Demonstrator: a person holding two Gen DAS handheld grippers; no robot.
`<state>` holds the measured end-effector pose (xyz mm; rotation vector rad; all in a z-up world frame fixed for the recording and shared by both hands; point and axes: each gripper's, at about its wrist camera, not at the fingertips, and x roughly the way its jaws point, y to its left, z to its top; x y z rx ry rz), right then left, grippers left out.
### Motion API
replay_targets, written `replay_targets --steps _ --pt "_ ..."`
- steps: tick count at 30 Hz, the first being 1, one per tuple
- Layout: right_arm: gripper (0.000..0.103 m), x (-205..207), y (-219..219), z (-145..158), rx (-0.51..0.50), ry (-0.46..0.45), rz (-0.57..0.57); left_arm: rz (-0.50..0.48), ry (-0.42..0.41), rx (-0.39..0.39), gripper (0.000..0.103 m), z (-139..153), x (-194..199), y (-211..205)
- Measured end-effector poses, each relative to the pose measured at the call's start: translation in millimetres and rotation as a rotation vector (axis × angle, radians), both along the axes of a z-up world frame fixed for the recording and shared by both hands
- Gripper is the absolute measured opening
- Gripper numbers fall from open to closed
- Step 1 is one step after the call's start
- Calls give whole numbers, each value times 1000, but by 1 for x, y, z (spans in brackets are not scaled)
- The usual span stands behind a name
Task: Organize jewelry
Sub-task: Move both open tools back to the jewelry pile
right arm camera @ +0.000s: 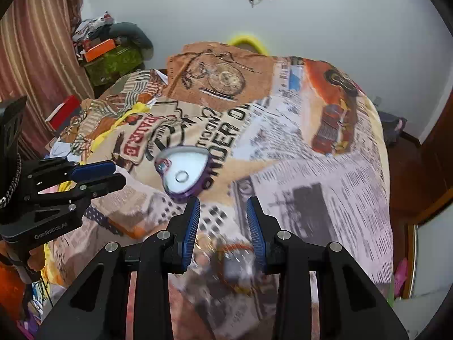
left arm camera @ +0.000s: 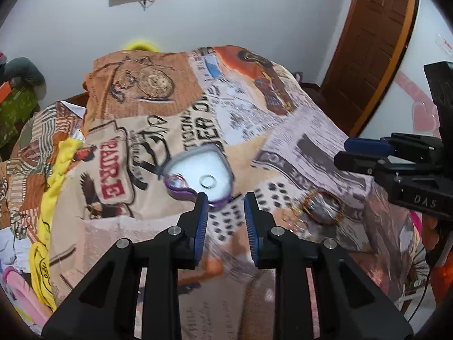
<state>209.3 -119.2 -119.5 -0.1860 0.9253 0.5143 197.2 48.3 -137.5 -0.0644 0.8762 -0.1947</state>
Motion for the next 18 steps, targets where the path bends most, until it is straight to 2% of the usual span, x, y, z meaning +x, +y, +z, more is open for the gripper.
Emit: replay_targets --steps 5,18 --pt "38 -10 -24 -7 -3 -5 -33 -40 29 -5 26 -14 -5 -22" --pt "39 -19 -62 -45 -38 51 -70 -146 129 -30 26 -55 -1 -67"
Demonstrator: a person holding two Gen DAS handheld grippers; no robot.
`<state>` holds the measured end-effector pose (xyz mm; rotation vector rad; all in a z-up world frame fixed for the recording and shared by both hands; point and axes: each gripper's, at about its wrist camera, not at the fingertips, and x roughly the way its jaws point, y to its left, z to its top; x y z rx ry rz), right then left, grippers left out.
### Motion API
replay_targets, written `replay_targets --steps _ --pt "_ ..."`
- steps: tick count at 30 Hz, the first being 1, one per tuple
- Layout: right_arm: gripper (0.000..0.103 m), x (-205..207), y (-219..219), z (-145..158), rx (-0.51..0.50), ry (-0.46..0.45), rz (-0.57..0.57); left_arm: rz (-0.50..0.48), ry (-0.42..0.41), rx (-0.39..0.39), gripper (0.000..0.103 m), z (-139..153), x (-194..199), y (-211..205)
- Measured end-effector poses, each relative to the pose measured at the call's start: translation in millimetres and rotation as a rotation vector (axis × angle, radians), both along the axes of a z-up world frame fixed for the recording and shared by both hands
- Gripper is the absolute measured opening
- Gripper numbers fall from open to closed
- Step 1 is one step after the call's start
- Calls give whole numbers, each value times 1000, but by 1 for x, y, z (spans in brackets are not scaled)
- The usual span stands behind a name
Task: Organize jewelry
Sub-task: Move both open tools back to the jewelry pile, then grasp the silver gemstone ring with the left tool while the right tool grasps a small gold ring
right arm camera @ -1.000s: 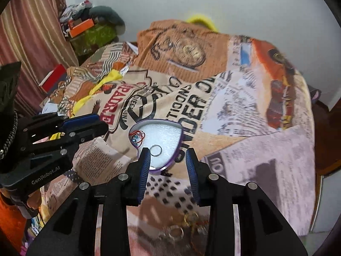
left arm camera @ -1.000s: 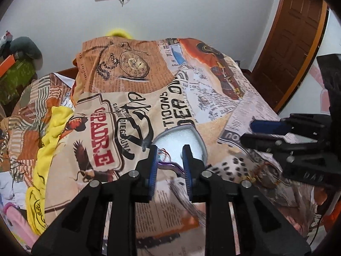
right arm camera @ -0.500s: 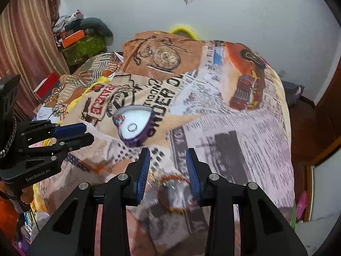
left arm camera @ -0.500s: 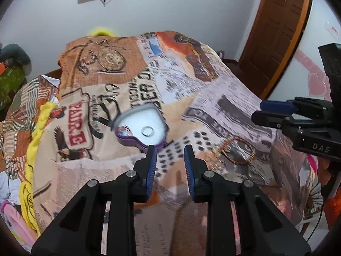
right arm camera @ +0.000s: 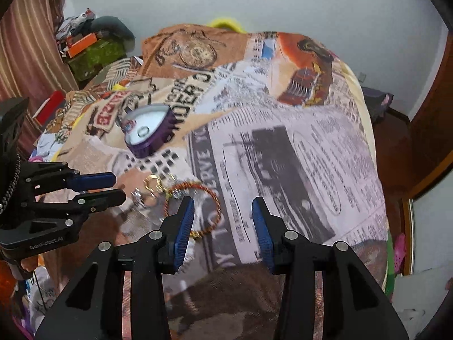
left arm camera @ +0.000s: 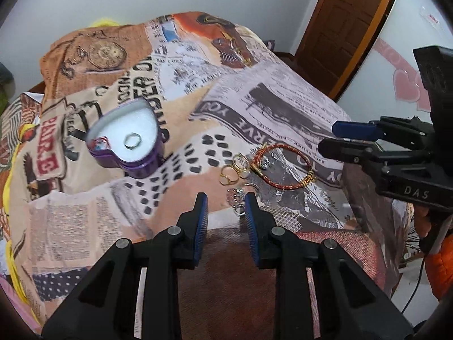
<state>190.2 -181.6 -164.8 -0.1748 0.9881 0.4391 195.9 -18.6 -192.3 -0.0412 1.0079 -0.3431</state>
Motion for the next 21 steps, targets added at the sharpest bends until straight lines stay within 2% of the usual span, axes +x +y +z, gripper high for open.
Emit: replay_targets --steps 7,16,21 --pt "39 -5 -3 -12 11 27 20 -32 19 -29 26 -10 8 -9" --pt "39 -4 1 -12 89 49 47 -50 9 -34 26 -14 14 -17" --pt "38 -2 12 -17 86 55 83 -65 -2 -33 40 -14 13 -20"
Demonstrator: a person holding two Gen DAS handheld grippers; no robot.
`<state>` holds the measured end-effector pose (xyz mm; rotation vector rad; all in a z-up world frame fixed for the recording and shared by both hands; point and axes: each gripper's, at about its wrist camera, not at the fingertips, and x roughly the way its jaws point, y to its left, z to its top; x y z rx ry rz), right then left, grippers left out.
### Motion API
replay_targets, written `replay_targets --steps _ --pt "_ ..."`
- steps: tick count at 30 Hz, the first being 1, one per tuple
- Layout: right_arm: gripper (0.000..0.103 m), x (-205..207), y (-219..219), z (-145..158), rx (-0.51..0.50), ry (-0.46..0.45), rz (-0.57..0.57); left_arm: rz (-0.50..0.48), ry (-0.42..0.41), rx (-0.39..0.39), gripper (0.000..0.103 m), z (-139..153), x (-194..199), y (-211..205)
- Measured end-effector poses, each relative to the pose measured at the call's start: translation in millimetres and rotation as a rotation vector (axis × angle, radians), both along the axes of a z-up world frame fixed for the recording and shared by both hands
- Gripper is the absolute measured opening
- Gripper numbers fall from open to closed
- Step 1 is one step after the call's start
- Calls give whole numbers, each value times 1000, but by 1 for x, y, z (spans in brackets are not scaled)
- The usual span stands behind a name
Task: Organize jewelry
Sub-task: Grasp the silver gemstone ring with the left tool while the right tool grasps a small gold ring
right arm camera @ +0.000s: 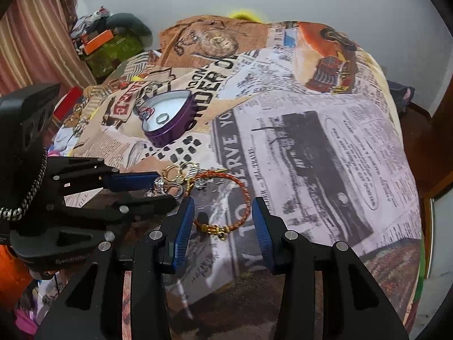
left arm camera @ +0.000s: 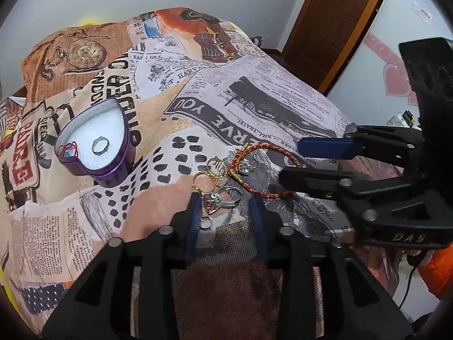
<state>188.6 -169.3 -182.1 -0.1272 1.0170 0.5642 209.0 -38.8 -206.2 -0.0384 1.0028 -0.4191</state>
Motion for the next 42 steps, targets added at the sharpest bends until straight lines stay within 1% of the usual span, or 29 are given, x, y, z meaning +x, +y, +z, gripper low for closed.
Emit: replay_targets --steps 1,3,5,8,10,11,15,18,21,26,32,35,42 --pt "37 0 2 -1 -2 -4 4 -3 -7 9 40 0 0 -1" --pt "28 1 6 -3 -7 -4 20 -4 -22 35 40 0 0 -3" --pt "23 4 9 -4 -8 3 35 -3 -35 52 40 -1 1 -4" --pt "20 7 12 -6 -13 9 45 2 -39 41 40 -3 3 -1" --pt "20 9 14 -7 -13 12 49 4 -43 38 35 -4 3 0" --pt "20 10 15 -8 -15 12 51 4 -48 47 30 -5 3 0" --pt "20 11 19 -10 -26 16 67 -2 -63 48 30 -5 1 3" --pt "20 12 23 -12 -41 13 67 11 -91 61 30 -1 -4 5" --pt "20 12 26 -11 -62 -7 62 21 -111 43 30 5 -9 12" --pt "20 16 33 -14 -89 -12 71 34 -140 27 30 18 -17 24" --pt "19 17 40 -18 -111 -29 90 34 -149 22 30 21 -19 27" --pt "9 18 42 -19 -114 -31 96 34 -149 25 30 21 -20 27" --pt "4 15 35 -13 -102 -43 65 50 -154 24 30 24 -24 28"
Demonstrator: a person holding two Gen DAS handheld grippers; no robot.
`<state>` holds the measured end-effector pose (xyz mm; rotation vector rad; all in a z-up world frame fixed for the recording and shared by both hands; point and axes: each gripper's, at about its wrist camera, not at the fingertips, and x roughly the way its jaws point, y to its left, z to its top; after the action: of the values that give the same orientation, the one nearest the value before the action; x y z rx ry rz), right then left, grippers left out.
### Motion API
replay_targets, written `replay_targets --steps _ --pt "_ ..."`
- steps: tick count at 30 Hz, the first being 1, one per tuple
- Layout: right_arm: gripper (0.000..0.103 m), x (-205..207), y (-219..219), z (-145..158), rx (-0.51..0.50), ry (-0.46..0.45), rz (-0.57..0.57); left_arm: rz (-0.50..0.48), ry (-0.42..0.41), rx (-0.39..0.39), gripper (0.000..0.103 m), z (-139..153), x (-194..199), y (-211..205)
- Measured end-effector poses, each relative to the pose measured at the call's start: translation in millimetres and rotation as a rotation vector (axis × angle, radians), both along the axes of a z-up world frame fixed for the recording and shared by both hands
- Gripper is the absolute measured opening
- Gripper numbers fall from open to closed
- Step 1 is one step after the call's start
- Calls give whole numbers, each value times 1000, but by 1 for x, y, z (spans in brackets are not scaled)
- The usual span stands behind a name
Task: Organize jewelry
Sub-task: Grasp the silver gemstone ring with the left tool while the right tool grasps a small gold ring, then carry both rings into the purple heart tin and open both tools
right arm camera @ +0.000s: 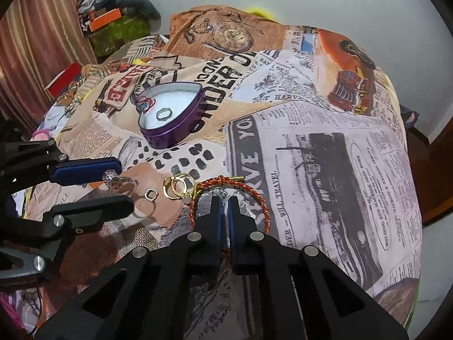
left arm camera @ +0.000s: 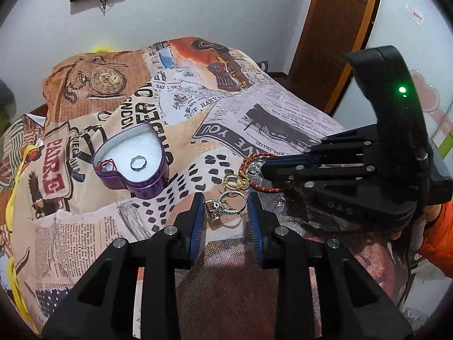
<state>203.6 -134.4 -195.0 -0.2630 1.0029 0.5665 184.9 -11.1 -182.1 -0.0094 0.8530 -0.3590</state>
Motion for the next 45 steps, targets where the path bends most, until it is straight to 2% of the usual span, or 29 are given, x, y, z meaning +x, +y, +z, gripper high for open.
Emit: replay_targets --steps 7,11,14,16,18,19,25,27,29,34,35,45 --pt "4 -9 -4 14 23 -11 32 25 -15 -2 30 7 -6 9" --pt "10 -2 5 4 -25 29 24 40 -11 -12 30 6 -5 14" --pt "10 7 6 -4 -32 52 4 43 -13 -16 30 6 -5 17" --pt "17 11 6 -4 -25 54 -8 43 -14 -17 30 6 -4 19" --pt "36 15 7 -4 -13 68 -14 43 -13 -20 30 5 -3 21" --pt "38 15 8 -4 -7 72 -14 45 -14 -21 30 5 -2 22" --pt "38 14 13 -6 -18 41 0 54 -12 -31 30 1 2 28" --pt "23 15 11 -7 -13 39 -2 56 -10 -32 30 -1 2 28" --pt "15 17 10 -7 -13 37 -6 57 -7 -33 30 -2 4 29" --pt "12 15 9 -3 -18 18 -16 68 -9 -33 30 0 3 31" --pt "9 15 9 -1 -16 16 -17 72 -11 -33 30 0 3 32" --pt "9 11 4 38 45 -72 -36 110 -54 -32 30 21 -5 48"
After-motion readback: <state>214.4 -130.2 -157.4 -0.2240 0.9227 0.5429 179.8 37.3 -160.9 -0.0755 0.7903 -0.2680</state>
